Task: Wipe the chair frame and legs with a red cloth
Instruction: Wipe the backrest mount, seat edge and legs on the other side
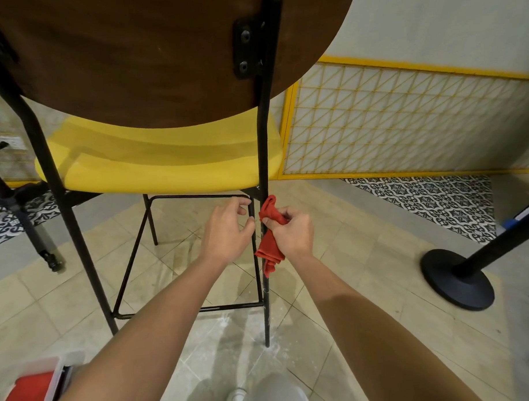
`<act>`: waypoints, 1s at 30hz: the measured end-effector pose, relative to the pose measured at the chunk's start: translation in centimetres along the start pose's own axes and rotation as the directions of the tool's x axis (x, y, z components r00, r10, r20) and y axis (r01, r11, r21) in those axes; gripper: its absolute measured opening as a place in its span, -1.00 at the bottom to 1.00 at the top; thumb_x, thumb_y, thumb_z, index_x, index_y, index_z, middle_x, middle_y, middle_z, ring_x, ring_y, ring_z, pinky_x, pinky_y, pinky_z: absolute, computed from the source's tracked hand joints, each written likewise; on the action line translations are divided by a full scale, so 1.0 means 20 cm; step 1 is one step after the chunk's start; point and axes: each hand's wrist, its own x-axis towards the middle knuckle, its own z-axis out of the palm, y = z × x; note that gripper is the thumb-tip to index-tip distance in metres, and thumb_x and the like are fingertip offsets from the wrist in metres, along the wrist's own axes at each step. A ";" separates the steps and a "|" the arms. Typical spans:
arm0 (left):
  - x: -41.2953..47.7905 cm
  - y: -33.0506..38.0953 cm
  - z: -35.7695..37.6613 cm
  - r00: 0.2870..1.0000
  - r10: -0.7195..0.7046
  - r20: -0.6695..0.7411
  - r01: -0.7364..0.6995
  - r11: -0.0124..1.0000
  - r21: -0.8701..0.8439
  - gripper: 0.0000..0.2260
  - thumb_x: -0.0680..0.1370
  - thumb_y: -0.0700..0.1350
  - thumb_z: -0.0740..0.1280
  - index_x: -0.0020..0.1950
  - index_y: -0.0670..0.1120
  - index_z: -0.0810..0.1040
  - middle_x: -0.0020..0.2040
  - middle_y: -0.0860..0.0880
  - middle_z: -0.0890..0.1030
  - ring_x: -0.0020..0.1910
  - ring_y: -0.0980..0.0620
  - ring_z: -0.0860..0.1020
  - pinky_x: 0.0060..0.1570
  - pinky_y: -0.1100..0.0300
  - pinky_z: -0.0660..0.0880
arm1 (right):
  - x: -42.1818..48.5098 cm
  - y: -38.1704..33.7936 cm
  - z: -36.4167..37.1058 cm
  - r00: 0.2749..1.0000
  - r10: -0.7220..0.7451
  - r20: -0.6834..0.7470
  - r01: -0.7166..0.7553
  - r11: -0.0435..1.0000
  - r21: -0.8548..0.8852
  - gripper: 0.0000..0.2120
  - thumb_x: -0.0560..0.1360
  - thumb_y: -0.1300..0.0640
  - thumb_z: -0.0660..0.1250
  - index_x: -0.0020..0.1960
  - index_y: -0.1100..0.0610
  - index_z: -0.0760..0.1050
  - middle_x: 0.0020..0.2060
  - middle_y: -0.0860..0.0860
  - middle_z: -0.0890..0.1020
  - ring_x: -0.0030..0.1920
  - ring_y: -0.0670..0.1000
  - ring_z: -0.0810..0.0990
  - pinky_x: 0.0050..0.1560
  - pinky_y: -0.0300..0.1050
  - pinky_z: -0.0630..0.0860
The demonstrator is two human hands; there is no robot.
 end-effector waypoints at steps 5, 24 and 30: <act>0.01 0.00 -0.01 1.000 0.000 0.002 0.000 1.000 -0.019 -0.69 0.53 -0.10 0.30 0.27 -0.05 0.45 0.06 -0.01 0.56 0.12 0.00 0.47 0.07 0.11 0.41 | 0.02 -0.01 -0.05 0.999 -0.020 0.026 0.019 1.000 0.018 -0.82 0.42 0.08 0.44 0.00 0.09 0.59 -0.16 -0.03 0.64 -0.12 0.02 0.60 -0.07 -0.12 0.51; 0.03 -0.01 -0.03 1.000 -0.030 0.002 0.030 1.000 0.006 -0.69 0.54 -0.10 0.28 0.28 -0.04 0.44 0.08 0.00 0.55 0.13 -0.01 0.46 0.07 0.09 0.43 | 0.02 0.02 -0.03 0.995 0.006 0.104 0.004 0.995 -0.097 -0.85 0.51 0.12 0.33 0.05 0.12 0.57 -0.20 -0.01 0.60 -0.17 0.03 0.56 -0.15 -0.16 0.44; 0.03 0.00 -0.03 1.000 -0.028 0.004 0.027 1.000 0.009 -0.69 0.54 -0.12 0.28 0.29 -0.04 0.44 0.08 0.00 0.55 0.14 0.00 0.46 0.06 0.12 0.40 | 0.05 -0.05 -0.08 0.999 0.001 0.038 -0.003 0.999 0.041 -0.78 0.57 0.10 0.23 0.18 0.11 0.50 -0.13 -0.02 0.58 -0.10 0.02 0.57 -0.06 -0.08 0.51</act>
